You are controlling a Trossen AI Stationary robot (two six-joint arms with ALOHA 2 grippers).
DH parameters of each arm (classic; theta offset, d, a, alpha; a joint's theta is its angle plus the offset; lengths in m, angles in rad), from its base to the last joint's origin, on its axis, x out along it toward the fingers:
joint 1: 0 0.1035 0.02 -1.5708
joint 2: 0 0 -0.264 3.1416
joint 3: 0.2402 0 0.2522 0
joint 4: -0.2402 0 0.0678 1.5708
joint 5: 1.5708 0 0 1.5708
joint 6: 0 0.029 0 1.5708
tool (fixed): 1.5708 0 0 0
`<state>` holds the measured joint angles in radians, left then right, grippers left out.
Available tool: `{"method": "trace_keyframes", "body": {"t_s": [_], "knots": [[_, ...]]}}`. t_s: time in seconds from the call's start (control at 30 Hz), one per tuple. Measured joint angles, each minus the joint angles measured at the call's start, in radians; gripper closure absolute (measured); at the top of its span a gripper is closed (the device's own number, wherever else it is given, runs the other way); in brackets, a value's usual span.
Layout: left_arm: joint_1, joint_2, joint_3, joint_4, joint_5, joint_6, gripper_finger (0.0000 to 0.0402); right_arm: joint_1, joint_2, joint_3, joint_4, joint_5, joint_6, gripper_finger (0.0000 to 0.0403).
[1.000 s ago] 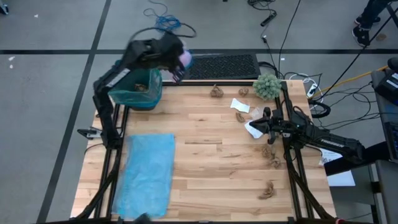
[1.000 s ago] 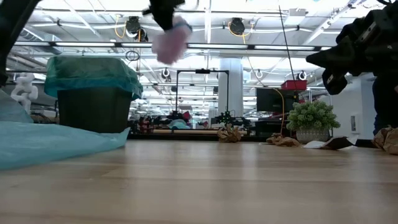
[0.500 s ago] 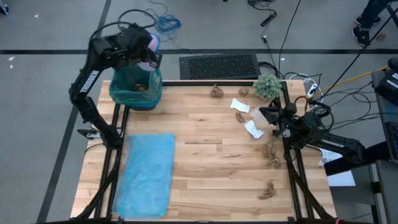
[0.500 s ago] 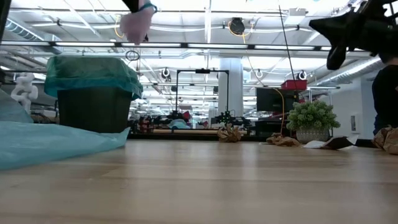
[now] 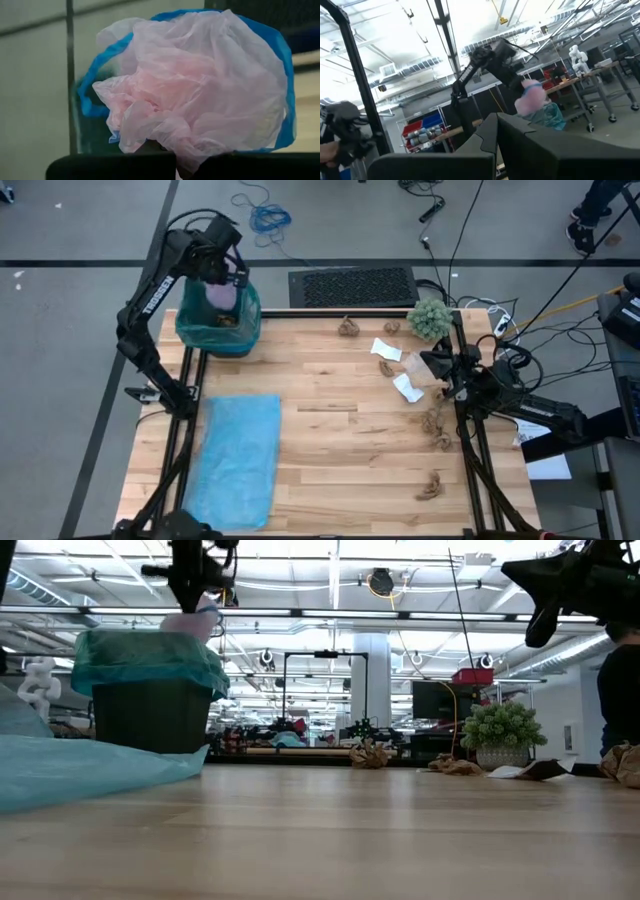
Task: Place trash/remove bag and relplace
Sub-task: Put the pink trash bag into the trash bin
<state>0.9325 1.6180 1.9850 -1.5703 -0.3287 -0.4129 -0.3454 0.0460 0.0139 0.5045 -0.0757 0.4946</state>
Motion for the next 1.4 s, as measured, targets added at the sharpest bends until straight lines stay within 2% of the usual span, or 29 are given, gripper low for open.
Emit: {"method": "trace_keyframes", "body": {"t_s": [0.3, 0.5, 0.63, 0.9, 1.17, 1.4], "knots": [[0.033, -0.002, -0.235, 0.000, 0.010, 0.028, 0.0402, 0.000, 0.000, 0.000, -0.001, 0.000, 0.018, 0.0403], [0.029, -0.002, -0.395, 0.009, 0.106, 0.036, 0.0402, 0.000, 0.000, 0.000, -0.005, 0.001, 0.018, 0.0403], [-0.004, -0.003, -0.461, 0.083, 0.220, 0.082, 0.0402, 0.000, 0.000, 0.000, -0.011, 0.001, 0.018, 0.0403], [-0.119, -0.003, -0.499, 0.293, 0.434, 0.078, 0.0401, 0.000, 0.000, 0.000, -0.008, 0.024, 0.018, 0.0403], [-0.250, -0.003, -0.500, 0.327, 0.528, 0.053, 0.0401, 0.000, 0.000, 0.000, -0.008, 0.024, 0.018, 0.0403], [-0.408, -0.003, -0.500, 0.521, 0.647, -0.042, 0.0401, 0.000, 0.000, 0.000, -0.006, 0.024, 0.019, 0.0403]]}}
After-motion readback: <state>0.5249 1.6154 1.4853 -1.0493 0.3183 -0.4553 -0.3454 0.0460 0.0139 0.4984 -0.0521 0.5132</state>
